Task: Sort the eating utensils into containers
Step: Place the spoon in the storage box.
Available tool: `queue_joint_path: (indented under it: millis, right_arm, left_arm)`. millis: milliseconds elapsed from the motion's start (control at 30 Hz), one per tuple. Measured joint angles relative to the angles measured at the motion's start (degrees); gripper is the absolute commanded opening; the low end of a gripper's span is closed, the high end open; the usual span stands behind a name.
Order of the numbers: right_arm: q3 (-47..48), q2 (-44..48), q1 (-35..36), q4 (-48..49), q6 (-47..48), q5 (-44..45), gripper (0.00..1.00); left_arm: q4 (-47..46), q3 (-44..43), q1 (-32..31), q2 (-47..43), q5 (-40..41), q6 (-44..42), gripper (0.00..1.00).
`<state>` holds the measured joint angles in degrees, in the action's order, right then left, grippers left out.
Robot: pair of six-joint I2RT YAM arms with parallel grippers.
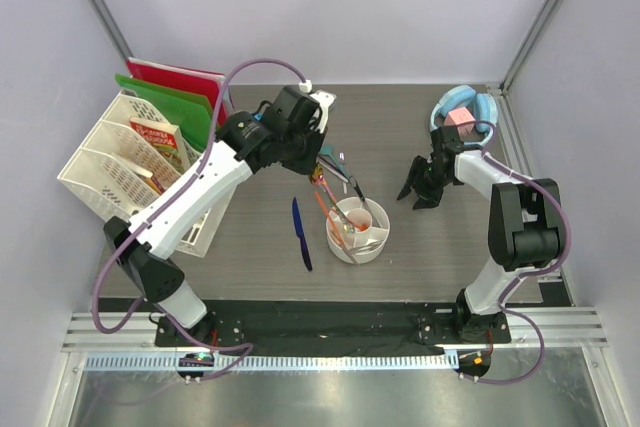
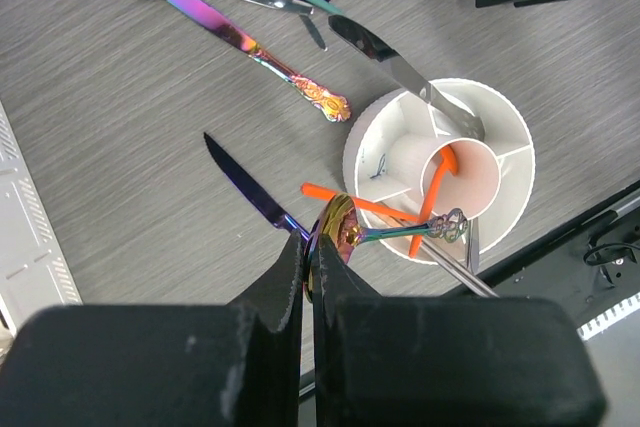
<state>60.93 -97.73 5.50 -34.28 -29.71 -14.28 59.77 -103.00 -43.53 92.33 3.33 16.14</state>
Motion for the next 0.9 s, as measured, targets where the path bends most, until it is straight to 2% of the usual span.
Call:
queue_joint_path:
  millis: [533, 900]
  right_arm:
    - [0.0, 0.0, 0.0, 0.0, 0.1, 0.0, 0.56]
    - [0.0, 0.0, 0.0, 0.1, 0.1, -0.2, 0.56]
  left_arm:
    - [-1.0, -3.3, -0.5, 1.2, 1.0, -0.1, 0.0]
    - [-1.9, -3.5, -4.2, 7.4, 5.2, -0.1, 0.0]
